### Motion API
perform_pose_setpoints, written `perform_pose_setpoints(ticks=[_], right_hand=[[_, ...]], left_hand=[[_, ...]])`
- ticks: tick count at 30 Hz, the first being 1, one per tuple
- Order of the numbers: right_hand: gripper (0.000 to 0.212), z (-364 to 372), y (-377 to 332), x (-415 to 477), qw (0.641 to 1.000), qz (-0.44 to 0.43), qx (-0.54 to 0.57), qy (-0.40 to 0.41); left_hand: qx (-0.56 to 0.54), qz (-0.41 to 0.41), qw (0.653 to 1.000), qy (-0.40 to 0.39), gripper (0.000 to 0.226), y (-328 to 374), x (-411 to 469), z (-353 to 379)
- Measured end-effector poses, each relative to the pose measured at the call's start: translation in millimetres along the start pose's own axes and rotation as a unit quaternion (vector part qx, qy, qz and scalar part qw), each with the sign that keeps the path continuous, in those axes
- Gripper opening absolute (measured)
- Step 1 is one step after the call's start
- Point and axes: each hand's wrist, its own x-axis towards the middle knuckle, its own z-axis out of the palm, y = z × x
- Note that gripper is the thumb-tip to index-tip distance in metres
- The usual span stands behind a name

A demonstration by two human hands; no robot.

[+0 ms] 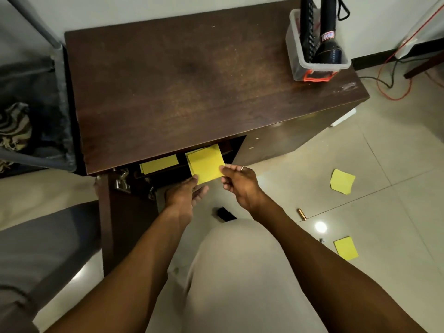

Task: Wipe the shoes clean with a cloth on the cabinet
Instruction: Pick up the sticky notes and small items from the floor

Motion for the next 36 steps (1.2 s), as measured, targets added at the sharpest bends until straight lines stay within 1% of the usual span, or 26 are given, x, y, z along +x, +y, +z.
perform_pose_setpoints(ticks=[3,6,11,16,20,23,25,27,30,33,36], right_hand=[[0.006,13.9,-4.7,12.5,1.0,0.009,0.005,0.012],[0.005,24.7,-9.1,22.9,0.999,0.019,0.038,0.028],[0.005,31.8,-9.5,32.0,0.997,0.016,0.057,0.044],[0.02,32.3,-11.0,32.6,0.998,0.007,0.056,0.041],[0.015,29.1,-8.2,30.8,0.997,-0.002,0.065,0.037],[0.026,22.2,-2.7,27.1,0.997,-0.006,0.061,0.039],[0.02,14.5,2.7,23.1,0.998,-0.003,0.054,0.039],[0.016,2.6,10.3,16.3,0.997,0.003,0.053,0.048],[0.021,-30.9,27.2,2.5,0.996,-0.001,0.044,0.077],[0.027,-84.4,47.0,-2.6,0.988,-0.023,0.019,0.15],[0.032,-151.8,68.6,2.4,0.967,-0.047,-0.014,0.248]], left_hand=[[0.042,-0.027,0.999,0.015,0.019,4.5,11.5,7.2],[0.075,-0.034,0.996,0.026,0.031,9.6,16.9,16.0],[0.056,-0.02,0.997,0.042,0.035,17.4,21.5,25.7],[-0.006,-0.021,0.997,0.069,0.034,20.4,26.3,35.3],[-0.028,-0.035,0.997,0.071,0.033,20.7,30.9,42.4],[-0.01,-0.029,0.997,0.074,0.032,19.2,33.4,42.6],[0.018,-0.017,0.996,0.08,0.036,19.0,34.6,41.2],[0.044,-0.016,0.996,0.069,0.042,22.0,30.9,37.1],[0.086,-0.015,0.996,0.016,0.055,16.1,18.6,30.8],[0.166,0.007,0.986,-0.01,0.07,-6.1,6.0,30.8],[0.23,0.012,0.973,-0.028,0.072,-44.0,1.2,43.7]])
